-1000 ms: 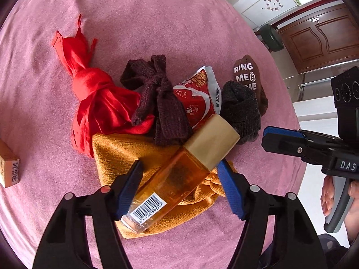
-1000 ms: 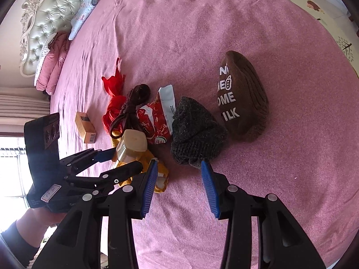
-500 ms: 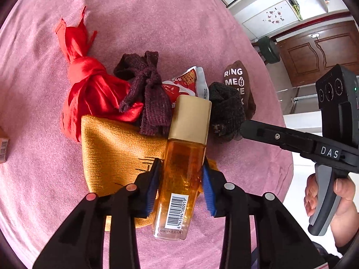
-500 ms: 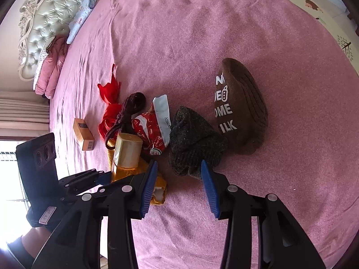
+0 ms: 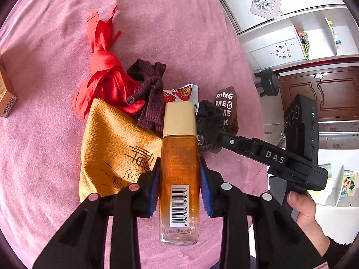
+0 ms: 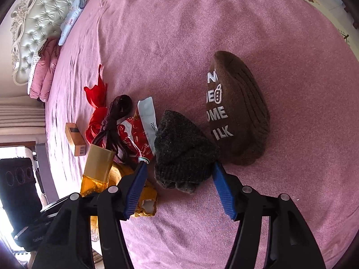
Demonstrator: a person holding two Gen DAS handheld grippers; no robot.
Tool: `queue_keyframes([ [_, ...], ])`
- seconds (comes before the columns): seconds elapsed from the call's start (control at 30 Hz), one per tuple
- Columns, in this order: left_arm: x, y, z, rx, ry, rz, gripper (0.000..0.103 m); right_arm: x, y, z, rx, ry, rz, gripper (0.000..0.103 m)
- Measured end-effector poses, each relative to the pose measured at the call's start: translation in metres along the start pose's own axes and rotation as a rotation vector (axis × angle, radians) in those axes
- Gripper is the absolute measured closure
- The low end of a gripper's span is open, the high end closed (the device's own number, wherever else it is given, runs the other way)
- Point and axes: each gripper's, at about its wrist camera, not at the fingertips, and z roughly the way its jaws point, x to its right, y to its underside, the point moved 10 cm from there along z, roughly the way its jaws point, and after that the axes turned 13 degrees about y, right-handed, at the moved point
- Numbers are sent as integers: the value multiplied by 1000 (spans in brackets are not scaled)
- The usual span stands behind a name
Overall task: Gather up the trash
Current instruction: 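Grasp the amber perfume bottle with the left tool while the right tool grasps the grey knit sock, then carry the bottle and dark sock over the yellow bin and open both tools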
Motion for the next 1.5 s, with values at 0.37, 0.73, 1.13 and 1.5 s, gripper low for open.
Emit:
queue_keyframes([
  [0.37,43,27,-7,59,-8,10,71,19,35,-58,56,-91,5,70],
  [0.73,126,56,34,10,14,106,71,85,64,-126,147,-122,88,69],
  [1.13,226,51,123,-60,40,184,71,211,48,-171,222,-109,227,69],
  [1.5,295,12,223,-144,55,222,71,321,3,-188,257,-80,341,69],
])
